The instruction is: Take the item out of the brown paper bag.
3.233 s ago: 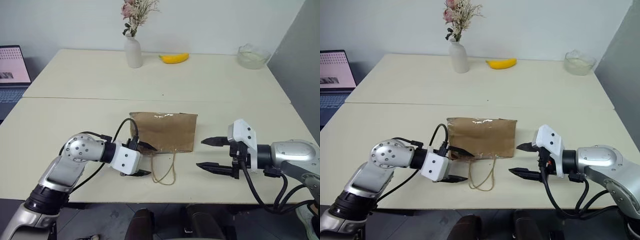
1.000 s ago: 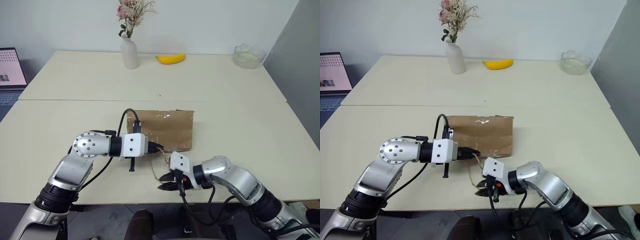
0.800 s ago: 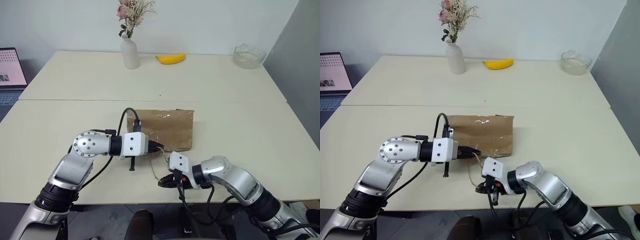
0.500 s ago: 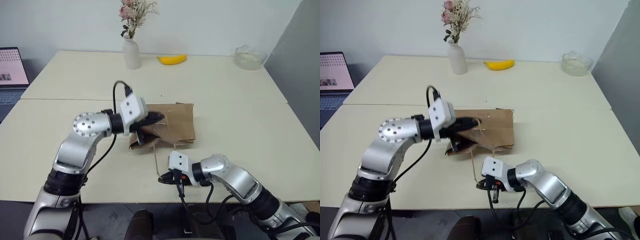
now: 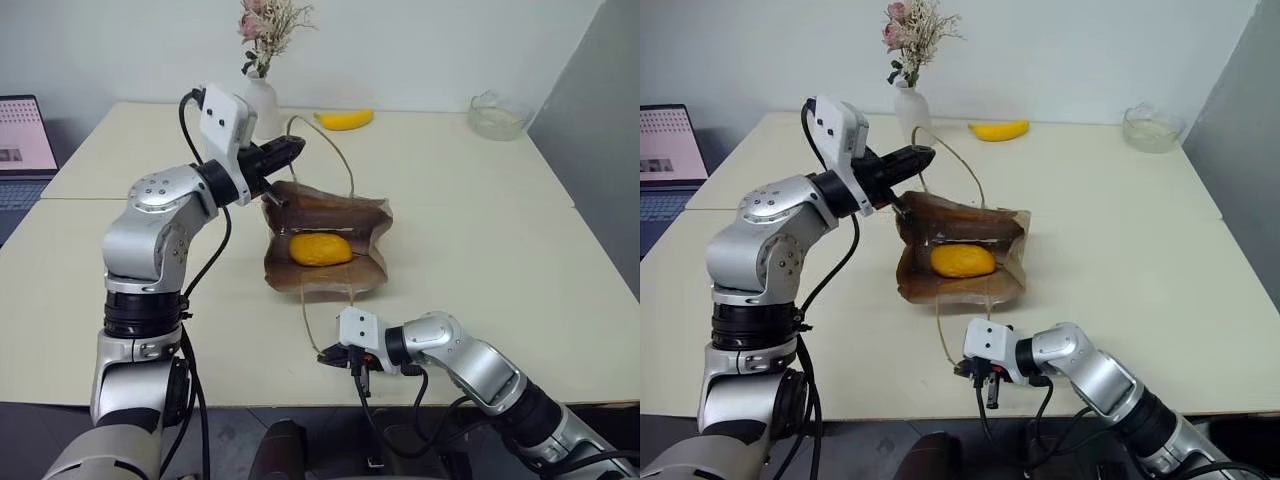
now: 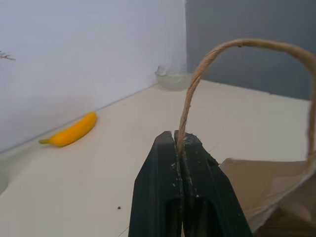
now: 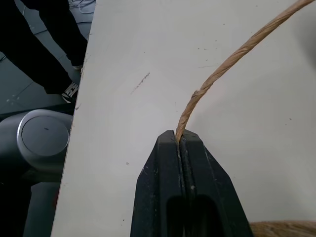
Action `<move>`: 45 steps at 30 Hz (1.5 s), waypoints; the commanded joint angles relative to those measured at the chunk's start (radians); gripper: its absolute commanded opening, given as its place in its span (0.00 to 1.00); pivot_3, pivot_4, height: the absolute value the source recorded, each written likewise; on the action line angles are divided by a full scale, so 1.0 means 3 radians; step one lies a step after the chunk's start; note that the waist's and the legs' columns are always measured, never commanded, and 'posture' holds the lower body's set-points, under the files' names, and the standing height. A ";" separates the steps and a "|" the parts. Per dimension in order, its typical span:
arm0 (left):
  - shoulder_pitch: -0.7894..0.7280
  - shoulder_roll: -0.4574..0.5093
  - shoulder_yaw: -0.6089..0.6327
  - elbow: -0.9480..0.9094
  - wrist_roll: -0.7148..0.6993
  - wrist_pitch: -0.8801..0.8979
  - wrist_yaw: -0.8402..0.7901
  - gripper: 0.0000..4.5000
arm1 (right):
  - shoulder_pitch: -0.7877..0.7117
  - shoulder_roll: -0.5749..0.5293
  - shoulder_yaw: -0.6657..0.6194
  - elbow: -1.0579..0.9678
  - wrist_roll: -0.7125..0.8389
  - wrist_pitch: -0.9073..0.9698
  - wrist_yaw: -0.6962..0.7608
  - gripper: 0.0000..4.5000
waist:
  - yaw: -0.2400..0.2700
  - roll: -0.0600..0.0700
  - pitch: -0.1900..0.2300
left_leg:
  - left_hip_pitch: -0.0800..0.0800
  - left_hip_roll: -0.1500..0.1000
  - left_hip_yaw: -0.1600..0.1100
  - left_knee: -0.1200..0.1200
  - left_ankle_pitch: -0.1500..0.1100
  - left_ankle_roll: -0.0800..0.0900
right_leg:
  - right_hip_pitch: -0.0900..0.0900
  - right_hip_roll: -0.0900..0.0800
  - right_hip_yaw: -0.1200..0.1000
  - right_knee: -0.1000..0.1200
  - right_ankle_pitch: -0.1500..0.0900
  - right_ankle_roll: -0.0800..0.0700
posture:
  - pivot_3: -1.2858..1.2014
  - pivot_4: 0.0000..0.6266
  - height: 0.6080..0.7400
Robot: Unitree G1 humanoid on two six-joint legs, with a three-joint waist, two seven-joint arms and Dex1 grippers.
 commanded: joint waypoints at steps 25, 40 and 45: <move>0.0553 0.0232 -0.0299 -0.0885 -0.0492 -0.0058 -0.0591 0.00 | 0.0356 -0.0650 -0.1847 -0.1704 0.1765 0.1380 0.0139 0.74 | 0.0003 -0.0001 0.0001 | -0.0003 -0.0001 0.0000 -0.0003 0.0000 -0.0001 | -0.0002 0.0000 -0.0001 -0.0003 -0.0001 -0.0001 | 0.52 0.24 1.00; 0.0532 0.0327 -0.0283 -0.0878 -0.0538 -0.0041 -0.0685 0.00 | -0.0660 0.0446 -0.1289 -0.0393 0.1126 0.1275 -0.1317 0.74 | 0.0006 0.0000 0.0002 | -0.0008 0.0002 0.0000 -0.0007 0.0000 -0.0001 | -0.0008 0.0003 0.0000 -0.0004 -0.0001 -0.0002 | 0.52 0.24 1.00; 0.0473 0.0318 -0.0203 -0.0851 -0.0592 0.0003 -0.0580 0.00 | -0.0758 0.0272 -0.0642 -0.0056 0.0274 0.0626 -0.1402 0.83 | 0.0011 0.0000 0.0002 | -0.0019 -0.0006 0.0003 -0.0004 0.0000 0.0000 | -0.0009 -0.0003 0.0002 -0.0015 0.0000 0.0001 | 0.52 0.24 1.00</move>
